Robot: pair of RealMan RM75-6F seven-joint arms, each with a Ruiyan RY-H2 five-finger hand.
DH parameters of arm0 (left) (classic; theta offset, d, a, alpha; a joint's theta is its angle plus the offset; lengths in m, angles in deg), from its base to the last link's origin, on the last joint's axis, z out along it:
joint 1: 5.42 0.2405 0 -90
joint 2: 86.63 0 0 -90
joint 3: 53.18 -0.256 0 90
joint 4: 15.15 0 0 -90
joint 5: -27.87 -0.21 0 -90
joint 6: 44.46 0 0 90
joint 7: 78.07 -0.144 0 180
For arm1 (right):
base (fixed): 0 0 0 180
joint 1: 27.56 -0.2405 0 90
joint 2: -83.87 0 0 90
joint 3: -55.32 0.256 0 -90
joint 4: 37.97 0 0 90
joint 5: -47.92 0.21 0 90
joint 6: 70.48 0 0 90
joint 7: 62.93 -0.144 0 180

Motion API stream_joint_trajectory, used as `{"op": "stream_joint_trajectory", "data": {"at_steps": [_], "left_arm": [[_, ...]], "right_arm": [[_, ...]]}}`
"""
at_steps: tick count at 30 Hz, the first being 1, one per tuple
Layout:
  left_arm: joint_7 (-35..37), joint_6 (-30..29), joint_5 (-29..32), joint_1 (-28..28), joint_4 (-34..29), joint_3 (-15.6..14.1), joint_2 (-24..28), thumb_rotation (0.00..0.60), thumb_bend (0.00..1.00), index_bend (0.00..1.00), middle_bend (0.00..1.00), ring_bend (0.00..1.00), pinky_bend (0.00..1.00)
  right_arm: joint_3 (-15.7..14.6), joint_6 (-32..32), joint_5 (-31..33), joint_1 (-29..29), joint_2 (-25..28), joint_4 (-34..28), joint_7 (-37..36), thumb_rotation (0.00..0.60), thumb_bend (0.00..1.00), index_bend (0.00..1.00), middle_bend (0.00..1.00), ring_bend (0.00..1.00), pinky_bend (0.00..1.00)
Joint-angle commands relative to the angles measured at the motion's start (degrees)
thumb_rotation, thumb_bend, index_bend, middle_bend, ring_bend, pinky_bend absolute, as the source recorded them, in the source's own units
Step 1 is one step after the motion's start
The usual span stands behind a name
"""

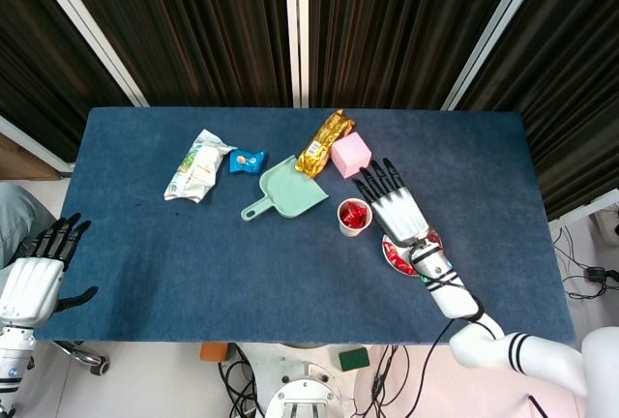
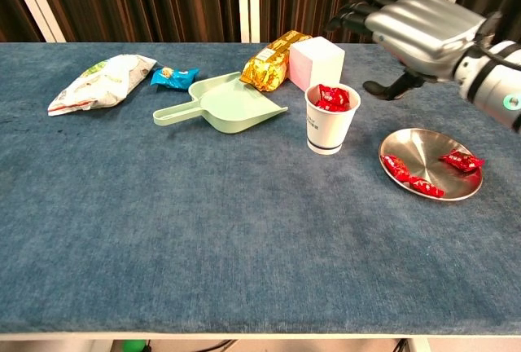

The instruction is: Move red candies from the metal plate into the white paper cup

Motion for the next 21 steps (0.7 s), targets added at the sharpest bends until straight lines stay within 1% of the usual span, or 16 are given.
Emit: {"op": "stream_joint_trajectory", "data": {"at_steps": [1, 6, 13, 16, 18, 21], "left_arm": [[0.0, 0.1, 0.0, 0.0, 0.0, 0.0, 0.0, 0.6, 0.09, 0.07, 0.03, 0.0, 0.15], [-0.1, -0.4, -0.2, 0.1, -0.1, 0.0, 0.0, 0.6, 0.09, 0.07, 0.03, 0.0, 0.15], [-0.1, -1.0, -0.1, 0.4, -0.2, 0.1, 0.0, 0.6, 0.09, 0.07, 0.03, 0.0, 0.15], [-0.1, -1.1, 0.0, 0.5, -0.1, 0.2, 0.0, 0.6, 0.1, 0.07, 0.03, 0.0, 0.15], [-0.1, -1.1, 0.1, 0.5, -0.1, 0.2, -0.1, 0.6, 0.09, 0.07, 0.03, 0.0, 0.15], [0.0, -1.2, 0.4, 0.6, -0.2, 0.3, 0.0, 0.6, 0.09, 0.07, 0.03, 0.0, 0.15]], "right_arm": [[-1.8, -3.8, -1.9, 3.3, 3.4, -2.1, -3.1, 0.6, 0.35, 0.15, 0.07, 0.0, 0.0], [-5.0, -9.8, -3.1, 9.5, 8.1, -3.0, -7.8, 0.6, 0.35, 0.12, 0.07, 0.0, 0.0], [-9.6, -19.3, -2.7, 21.1, 14.1, -1.4, -19.4, 0.6, 0.35, 0.07, 0.05, 0.0, 0.0], [-10.3, -23.0, -1.8, 25.6, 15.6, 0.6, -23.4, 0.6, 0.35, 0.04, 0.04, 0.0, 0.0], [-10.3, -23.5, -0.4, 27.5, 16.4, 1.8, -26.1, 0.6, 0.34, 0.01, 0.02, 0.0, 0.0], [-10.1, -21.1, 2.9, 29.8, 18.7, 1.5, -30.4, 0.6, 0.31, 0.0, 0.0, 0.0, 0.0]]}}
